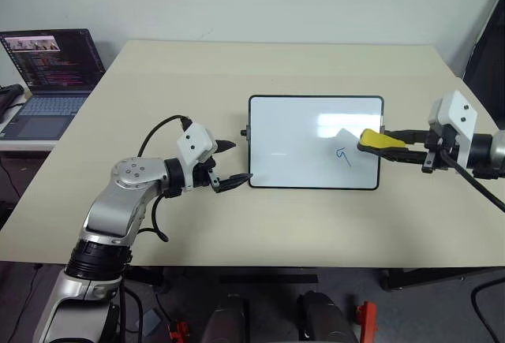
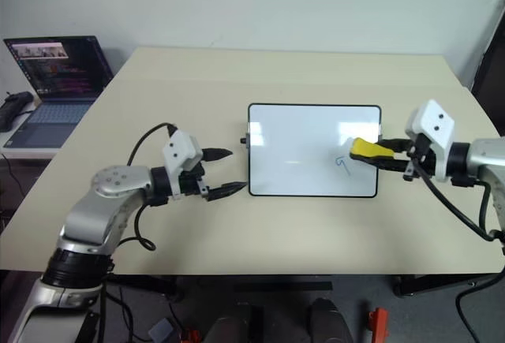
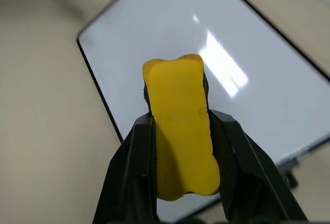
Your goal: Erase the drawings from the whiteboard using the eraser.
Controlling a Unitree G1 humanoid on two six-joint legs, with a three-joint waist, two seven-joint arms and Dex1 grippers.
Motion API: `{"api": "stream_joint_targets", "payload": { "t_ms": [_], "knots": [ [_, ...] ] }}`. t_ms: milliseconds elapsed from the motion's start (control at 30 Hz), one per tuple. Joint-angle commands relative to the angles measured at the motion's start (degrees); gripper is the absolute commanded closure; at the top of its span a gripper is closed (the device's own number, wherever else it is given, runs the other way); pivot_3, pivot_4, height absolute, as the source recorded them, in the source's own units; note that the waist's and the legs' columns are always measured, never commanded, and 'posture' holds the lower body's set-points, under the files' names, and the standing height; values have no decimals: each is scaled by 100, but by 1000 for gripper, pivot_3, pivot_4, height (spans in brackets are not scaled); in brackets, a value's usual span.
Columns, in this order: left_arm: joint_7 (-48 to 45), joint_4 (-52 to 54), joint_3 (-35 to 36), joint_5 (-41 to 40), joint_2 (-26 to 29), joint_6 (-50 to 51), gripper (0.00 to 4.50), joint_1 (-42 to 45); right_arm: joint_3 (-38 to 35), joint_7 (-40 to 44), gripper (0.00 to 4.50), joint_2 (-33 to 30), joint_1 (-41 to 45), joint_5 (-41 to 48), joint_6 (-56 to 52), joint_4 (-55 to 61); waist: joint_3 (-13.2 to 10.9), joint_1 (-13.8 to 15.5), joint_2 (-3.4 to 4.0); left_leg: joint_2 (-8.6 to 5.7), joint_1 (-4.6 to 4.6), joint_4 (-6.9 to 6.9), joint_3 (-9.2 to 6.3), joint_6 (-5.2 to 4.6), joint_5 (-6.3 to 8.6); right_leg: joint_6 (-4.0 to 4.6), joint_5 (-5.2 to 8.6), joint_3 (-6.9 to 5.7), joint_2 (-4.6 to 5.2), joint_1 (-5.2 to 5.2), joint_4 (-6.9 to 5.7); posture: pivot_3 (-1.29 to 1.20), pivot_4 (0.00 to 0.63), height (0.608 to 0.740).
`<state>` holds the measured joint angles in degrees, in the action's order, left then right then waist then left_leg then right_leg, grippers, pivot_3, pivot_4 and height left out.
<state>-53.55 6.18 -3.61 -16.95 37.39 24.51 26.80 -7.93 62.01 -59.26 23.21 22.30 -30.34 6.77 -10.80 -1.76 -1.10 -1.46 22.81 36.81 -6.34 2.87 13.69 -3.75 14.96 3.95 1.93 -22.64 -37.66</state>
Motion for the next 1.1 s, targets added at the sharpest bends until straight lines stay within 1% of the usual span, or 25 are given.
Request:
{"api": "stream_joint_targets", "payload": {
  "t_ms": [33, 167, 867, 967, 1067, 1100],
  "knots": [
    [-78, 91, 177, -103, 93, -35, 0, 133, -332, -19, 3398, -286, -294, -298, 383, -267, 0, 0, 0, 0, -1, 1, 2, 0, 0, 0, 0, 2, 0, 0, -1, 0, 150, 740],
    [-112, 102, 200, -111, 114, -16, 0, 152, -348, -41, 3398, -293, -405, -420, 566, -448, 0, -39, 1, 2, -3, 0, 6, 0, 0, 0, 0, 6, -1, -1, -4, 0, 150, 740],
    [-131, 226, 209, -141, 244, 31, 0, 89, -144, 31, 3398, -93, -188, -481, 710, -535, 0, -29, 1, 2, -3, 5, 6, 0, 0, -1, 0, 6, -3, 0, -8, 0, 150, 740],
    [-136, 224, 200, -144, 239, 31, 0, 89, -229, -24, 3398, 105, 32, -244, 653, -357, 0, -37, 1, 3, -4, 5, 6, 0, 0, 0, 0, 6, -3, 0, -8, 0, 150, 740],
    [-146, 192, 178, -133, 225, 8, 0, 90, -224, -278, 3398, 555, 461, -85, 735, -275, 0, -72, 1, 4, -6, 5, 6, 1, 0, 0, 0, 7, -4, 0, -12, 0, 150, 740],
    [-142, 181, 160, -128, 206, 2, 0, 93, -127, -483, 3398, 774, 619, -214, 858, -392, 0, -74, 1, 5, -6, 7, 6, 1, 0, 0, 0, 8, -6, 0, -13, 0, 150, 740]
  ]
}}
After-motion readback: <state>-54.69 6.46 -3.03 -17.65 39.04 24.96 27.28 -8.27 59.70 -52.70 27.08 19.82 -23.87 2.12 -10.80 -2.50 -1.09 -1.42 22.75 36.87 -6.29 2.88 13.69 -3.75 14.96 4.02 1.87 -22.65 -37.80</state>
